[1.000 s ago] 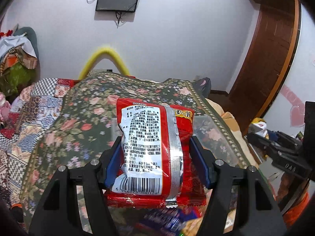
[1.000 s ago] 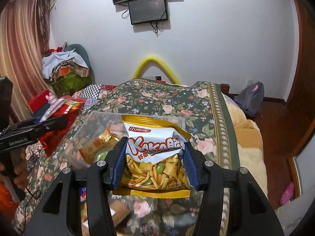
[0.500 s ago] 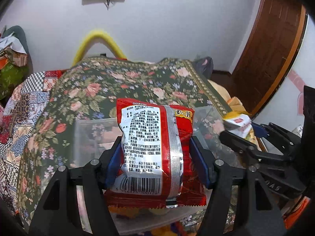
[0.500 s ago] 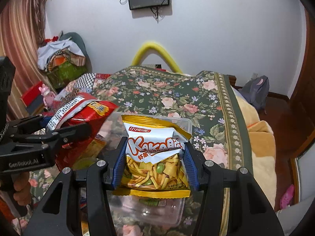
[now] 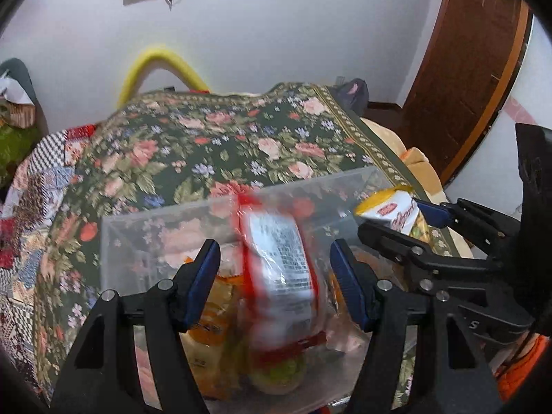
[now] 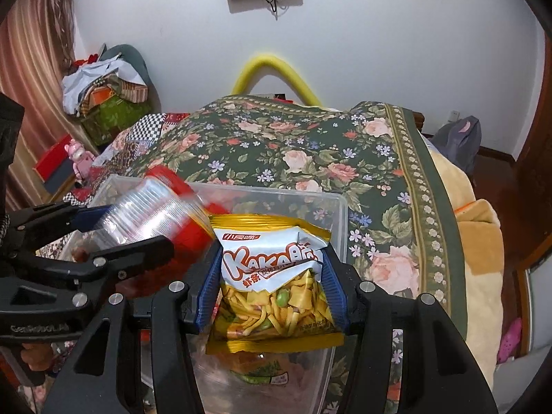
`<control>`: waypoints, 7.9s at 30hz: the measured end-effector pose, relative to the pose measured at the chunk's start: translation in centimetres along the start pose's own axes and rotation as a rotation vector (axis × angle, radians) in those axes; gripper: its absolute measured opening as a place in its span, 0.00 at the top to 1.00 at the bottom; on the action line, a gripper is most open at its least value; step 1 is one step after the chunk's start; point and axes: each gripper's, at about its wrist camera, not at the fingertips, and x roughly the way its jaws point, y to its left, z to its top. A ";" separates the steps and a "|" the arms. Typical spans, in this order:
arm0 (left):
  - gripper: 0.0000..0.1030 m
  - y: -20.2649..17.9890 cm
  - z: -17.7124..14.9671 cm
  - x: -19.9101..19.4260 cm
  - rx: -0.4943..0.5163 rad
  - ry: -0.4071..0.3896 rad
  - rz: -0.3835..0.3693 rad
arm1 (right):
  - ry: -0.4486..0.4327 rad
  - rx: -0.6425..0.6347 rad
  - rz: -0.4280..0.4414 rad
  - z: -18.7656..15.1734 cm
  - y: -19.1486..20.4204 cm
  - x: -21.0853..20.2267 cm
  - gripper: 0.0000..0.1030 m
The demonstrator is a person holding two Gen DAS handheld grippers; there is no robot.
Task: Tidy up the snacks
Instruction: 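Drop the red packet and yellow bag into the clear box, opening both tools, then grasp a clear green-zip snack bag with the left tool while the right grasps a wrapped bread slab, then carry the zip bag and bread slab over the clear box and release both, then grasp the blue chip bag with the left tool while the right grasps the cracker roll, then lower the blue chip bag and cracker roll into the clear box and open both tools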
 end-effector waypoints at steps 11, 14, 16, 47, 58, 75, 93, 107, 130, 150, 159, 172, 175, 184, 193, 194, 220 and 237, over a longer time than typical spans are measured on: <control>0.36 0.2 -0.7 -5.9 0.013 -0.065 -0.002 | -0.052 -0.021 0.006 0.0 0.9 -3.7 0.43; 0.36 0.3 -1.7 -8.5 0.019 -0.087 -0.001 | -0.075 -0.033 0.002 -0.6 1.4 -5.5 0.39; 0.36 0.6 -2.7 -10.1 0.012 -0.094 -0.005 | -0.084 -0.037 -0.003 -1.0 1.6 -6.5 0.37; 0.29 1.4 -19.4 -13.1 0.022 0.044 -0.029 | 0.089 -0.016 0.011 -15.0 5.1 -9.7 0.25; 0.21 1.5 -19.0 -8.7 -0.007 0.088 -0.097 | 0.141 -0.011 -0.004 -16.2 5.7 -7.4 0.20; 0.31 0.8 -22.5 -9.4 -0.050 0.096 -0.074 | 0.104 0.055 -0.006 -16.9 5.0 -7.7 0.26; 0.49 1.3 -20.7 -16.4 -0.067 -0.070 -0.014 | 0.011 0.117 -0.062 -15.2 1.4 -11.7 0.27; 0.49 2.2 -13.6 -17.8 -0.080 -0.208 0.009 | -0.152 0.080 -0.041 -9.3 2.6 -13.0 0.27; 0.49 4.5 -4.3 -6.7 -0.131 -0.142 0.012 | -0.141 -0.008 -0.009 -1.7 5.2 -4.2 0.26; 0.44 5.2 -1.8 -1.7 -0.130 -0.053 0.053 | -0.034 0.005 -0.023 0.9 3.8 1.0 0.24; 0.43 4.2 -2.5 -5.7 -0.110 -0.103 0.029 | -0.079 -0.036 -0.038 0.8 4.6 -1.9 0.24; 0.36 2.1 -6.9 -10.9 -0.064 -0.113 0.017 | -0.132 -0.049 -0.032 -2.5 5.1 -7.2 0.21; 0.35 1.6 -8.6 -11.0 -0.058 -0.086 -0.006 | -0.118 -0.051 -0.044 -3.9 5.0 -7.6 0.21; 0.33 0.1 -13.5 -9.7 -0.045 -0.008 -0.018 | -0.023 -0.036 -0.037 -9.1 4.4 -7.5 0.21; 0.22 -1.2 -15.2 -7.7 -0.017 -0.034 0.080 | 0.095 0.022 0.009 -13.1 3.4 -5.5 0.21; 0.21 -1.4 -15.1 -7.6 -0.006 -0.038 0.094 | 0.103 0.029 0.013 -13.3 3.3 -5.2 0.21; 0.48 -0.8 -15.7 -8.2 0.000 -0.099 0.040 | 0.090 0.036 0.070 -14.9 4.4 -5.2 0.67; 0.49 -1.6 -11.1 -13.2 -0.008 -0.247 -0.010 | -0.091 0.023 0.039 -10.2 3.6 -9.3 0.67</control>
